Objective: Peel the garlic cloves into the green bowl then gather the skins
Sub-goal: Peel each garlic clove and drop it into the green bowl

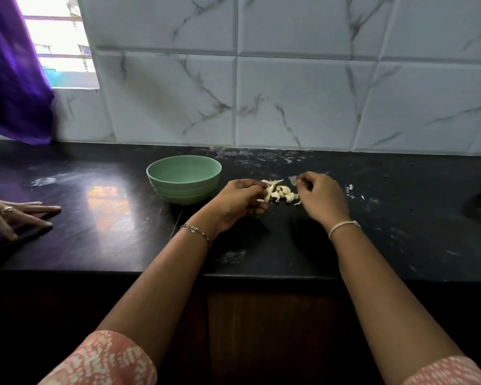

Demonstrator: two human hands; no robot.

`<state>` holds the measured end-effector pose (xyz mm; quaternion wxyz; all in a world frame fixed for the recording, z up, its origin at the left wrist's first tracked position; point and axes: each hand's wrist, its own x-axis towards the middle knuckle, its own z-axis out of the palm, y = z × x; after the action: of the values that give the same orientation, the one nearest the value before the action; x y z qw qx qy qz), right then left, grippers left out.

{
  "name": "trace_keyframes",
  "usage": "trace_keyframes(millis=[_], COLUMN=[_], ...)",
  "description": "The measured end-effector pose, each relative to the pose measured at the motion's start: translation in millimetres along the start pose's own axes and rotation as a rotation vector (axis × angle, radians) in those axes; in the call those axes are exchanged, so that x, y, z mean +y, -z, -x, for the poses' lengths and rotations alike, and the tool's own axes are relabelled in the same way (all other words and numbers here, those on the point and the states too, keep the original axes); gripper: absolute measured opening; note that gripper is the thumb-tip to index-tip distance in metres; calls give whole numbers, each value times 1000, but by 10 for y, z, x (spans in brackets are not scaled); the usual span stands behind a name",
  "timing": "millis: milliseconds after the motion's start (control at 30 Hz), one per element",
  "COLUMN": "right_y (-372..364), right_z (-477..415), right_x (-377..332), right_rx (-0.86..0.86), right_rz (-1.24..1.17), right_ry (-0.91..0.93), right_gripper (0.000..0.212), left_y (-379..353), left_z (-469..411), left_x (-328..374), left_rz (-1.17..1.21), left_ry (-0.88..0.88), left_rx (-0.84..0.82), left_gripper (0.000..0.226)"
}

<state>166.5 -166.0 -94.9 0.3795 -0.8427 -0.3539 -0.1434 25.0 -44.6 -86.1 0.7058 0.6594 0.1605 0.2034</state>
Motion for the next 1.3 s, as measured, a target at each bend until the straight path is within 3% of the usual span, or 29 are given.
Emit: trace_keyframes(millis=[100, 233, 633, 733, 833, 933, 1067, 1167, 1300], right_y=[99, 195, 323, 337, 313, 239, 103, -9, -48], right_z=[-81, -154, -245, -235, -210, -161, 47, 158, 129], right_x=[161, 348, 562, 556, 515, 369, 6, -105, -71], right_rx=[0, 84, 87, 118, 176, 181, -91, -235, -161], right_rz=[121, 208, 42, 28, 17, -126, -522, -456, -314], right_ry=[-73, -165, -323, -348, -254, -40, 82, 182, 171], right_gripper=[28, 18, 14, 28, 20, 13, 8, 8, 17], left_y=[1, 14, 33, 33, 36, 40, 11, -3, -9], left_z=[-2, -20, -69, -83, -88, -89, -81, -87, -96], left_x=[6, -12, -77, -91, -103, -108, -111, -119, -122], left_rz=[-3, -18, -53, -66, -74, -86, -89, -96, -118], left_ry=[13, 10, -28, -32, -31, -36, -61, -92, -119], left_rx=[-10, -22, -48, -48, -49, -47, -12, 26, 57], left_gripper=[18, 18, 16, 20, 23, 25, 19, 11, 12])
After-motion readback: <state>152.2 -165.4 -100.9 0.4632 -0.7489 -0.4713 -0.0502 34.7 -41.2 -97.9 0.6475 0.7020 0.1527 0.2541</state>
